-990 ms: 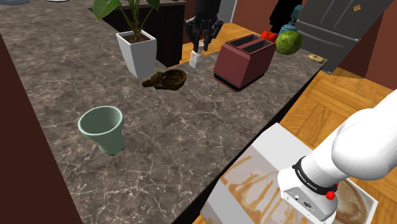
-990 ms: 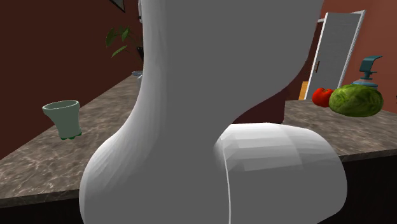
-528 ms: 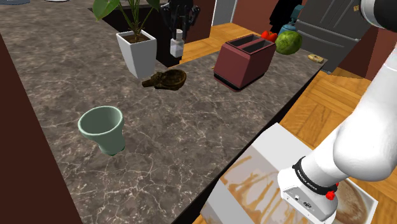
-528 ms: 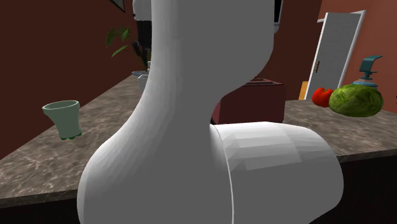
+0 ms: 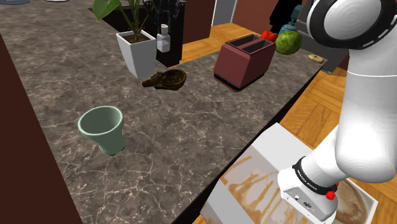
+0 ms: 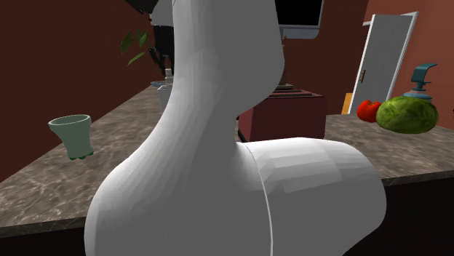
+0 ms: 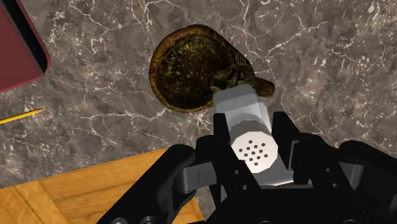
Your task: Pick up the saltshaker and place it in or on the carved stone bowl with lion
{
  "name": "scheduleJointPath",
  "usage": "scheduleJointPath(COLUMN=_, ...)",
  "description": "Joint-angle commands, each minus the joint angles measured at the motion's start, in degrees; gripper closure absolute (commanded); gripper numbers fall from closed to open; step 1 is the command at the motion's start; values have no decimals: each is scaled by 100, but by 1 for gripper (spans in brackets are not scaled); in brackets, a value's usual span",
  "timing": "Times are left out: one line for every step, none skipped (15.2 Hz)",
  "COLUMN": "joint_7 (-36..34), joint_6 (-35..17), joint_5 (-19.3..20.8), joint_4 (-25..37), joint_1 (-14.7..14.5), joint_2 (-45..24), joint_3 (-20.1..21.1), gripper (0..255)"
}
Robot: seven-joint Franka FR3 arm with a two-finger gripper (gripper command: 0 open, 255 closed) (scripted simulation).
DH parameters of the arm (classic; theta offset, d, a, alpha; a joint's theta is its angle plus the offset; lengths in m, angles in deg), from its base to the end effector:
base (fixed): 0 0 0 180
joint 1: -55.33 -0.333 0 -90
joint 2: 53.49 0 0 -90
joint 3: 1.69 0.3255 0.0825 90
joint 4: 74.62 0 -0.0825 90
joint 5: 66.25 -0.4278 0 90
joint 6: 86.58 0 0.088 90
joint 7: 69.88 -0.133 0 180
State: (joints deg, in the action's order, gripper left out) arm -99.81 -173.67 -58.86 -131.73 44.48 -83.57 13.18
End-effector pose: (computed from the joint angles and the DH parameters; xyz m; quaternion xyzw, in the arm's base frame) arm 0.6978 0.2572 0.5514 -0.9983 0.0576 -0.0055 0.0029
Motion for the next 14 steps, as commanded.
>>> scheduleJointPath(joint_7=-10, joint_6=-208, joint_5=-18, joint_4=-290, joint_1=33, joint_2=84, joint_3=5, gripper=255)
scheduleJointPath(joint_7=-12, joint_6=-309, joint_5=-26, joint_4=-428, joint_1=50, joint_2=121, joint_3=6, gripper=255)
scheduleJointPath(joint_7=-14, joint_6=-407, joint_5=-33, joint_4=-559, joint_1=65, joint_2=154, joint_3=7, gripper=255)
scheduleJointPath(joint_7=-16, joint_6=-502, joint_5=-39, joint_4=-684, joint_1=79, joint_2=183, joint_3=8, gripper=255)
scheduleJointPath(joint_7=-17, joint_6=-596, joint_5=-44, joint_4=-803, joint_1=92, joint_2=209, joint_3=9, gripper=255)
scheduleJointPath(joint_7=-19, joint_6=-687, joint_5=-49, joint_4=-918, joint_1=104, joint_2=232, joint_3=9, gripper=255)
scheduleJointPath(joint_7=-21, joint_6=-776, joint_5=-53, joint_4=-1028, joint_1=115, joint_2=253, joint_3=9, gripper=255)
scheduleJointPath(joint_7=-23, joint_6=-864, joint_5=-56, joint_4=-1133, joint_1=126, joint_2=270, joint_3=9, gripper=255)
scheduleJointPath(joint_7=-25, joint_6=-950, joint_5=-59, joint_4=-1235, joint_1=135, joint_2=286, joint_3=8, gripper=255)
scheduleJointPath(joint_7=-27, joint_6=-1035, joint_5=-61, joint_4=-1333, joint_1=144, joint_2=299, joint_3=8, gripper=255)
scheduleJointPath(joint_7=-29, joint_6=-1118, joint_5=-62, joint_4=-1427, joint_1=152, joint_2=310, joint_3=7, gripper=255)
scheduleJointPath(joint_7=-31, joint_6=-1200, joint_5=-64, joint_4=-1518, joint_1=159, joint_2=318, joint_3=6, gripper=255)
scheduleJointPath(joint_7=-34, joint_6=-1281, joint_5=-64, joint_4=-1606, joint_1=166, joint_2=325, joint_3=5, gripper=255)
scheduleJointPath(joint_7=-36, joint_6=-1361, joint_5=-64, joint_4=-1691, joint_1=173, joint_2=330, joint_3=4, gripper=255)
